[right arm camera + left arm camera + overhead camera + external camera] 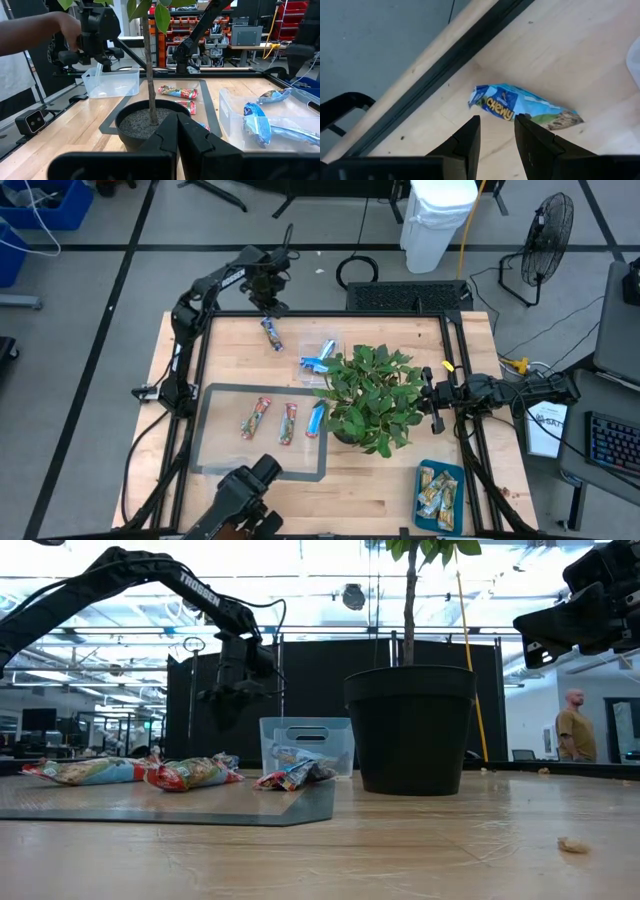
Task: Pick and place Granola Bars by type
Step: Put the blue candy into the top transparent bin
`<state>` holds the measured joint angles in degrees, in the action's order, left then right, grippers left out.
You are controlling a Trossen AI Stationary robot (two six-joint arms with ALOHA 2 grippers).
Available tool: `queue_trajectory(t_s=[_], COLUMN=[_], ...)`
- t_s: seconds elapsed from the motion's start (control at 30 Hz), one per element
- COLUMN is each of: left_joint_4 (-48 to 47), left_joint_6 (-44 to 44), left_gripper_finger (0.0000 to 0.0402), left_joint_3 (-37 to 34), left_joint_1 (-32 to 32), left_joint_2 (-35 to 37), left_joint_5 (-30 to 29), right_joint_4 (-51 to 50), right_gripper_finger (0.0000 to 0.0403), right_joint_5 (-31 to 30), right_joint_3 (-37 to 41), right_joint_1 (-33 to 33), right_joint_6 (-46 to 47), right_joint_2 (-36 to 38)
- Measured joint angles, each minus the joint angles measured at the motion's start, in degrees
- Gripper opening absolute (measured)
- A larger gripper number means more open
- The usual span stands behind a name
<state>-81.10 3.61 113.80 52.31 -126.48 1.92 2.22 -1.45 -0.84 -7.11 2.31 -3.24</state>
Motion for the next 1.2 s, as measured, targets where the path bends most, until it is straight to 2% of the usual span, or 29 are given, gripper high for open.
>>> queue_trajectory(t_s=[0.17, 0.33, 0.7, 0.83, 1.0, 1.2], left_joint_4=[0.7, 2.6, 7.6, 8.1, 7.8, 6.0], left_joint_6=[-0.3, -1.4, 0.0, 1.9, 3.6, 4.4], left_gripper_finger=[0.0125, 0.0131, 0.021, 0.0224, 0.0219, 0.0209], left_joint_3=[-0.6, -4.7, -11.4, -11.6, -11.6, -11.6], left_joint_1=[0.1, 1.0, 2.4, 2.2, 1.5, 1.6], left_joint_2=[0.0, 0.1, 0.0, 0.0, 0.1, 0.1], left_joint_5=[0.5, 0.0, -0.2, 3.0, 3.6, 10.3], right_joint_4=[0.0, 0.0, 0.0, 0.0, 0.0, 0.0], right_gripper_finger=[0.0, 0.0, 0.0, 0.0, 0.0, 0.0], right_joint_5=[0.0, 0.0, 0.0, 0.0, 0.0, 0.0], right_joint_3=[0.0, 0.0, 0.0, 0.0, 0.0, 0.0], right_joint_1=[0.0, 0.0, 0.0, 0.0, 0.0, 0.0], right_joint_6=[0.0, 0.0, 0.0, 0.0, 0.0, 0.0], right_joint_2=[0.0, 0.0, 0.0, 0.0, 0.0, 0.0])
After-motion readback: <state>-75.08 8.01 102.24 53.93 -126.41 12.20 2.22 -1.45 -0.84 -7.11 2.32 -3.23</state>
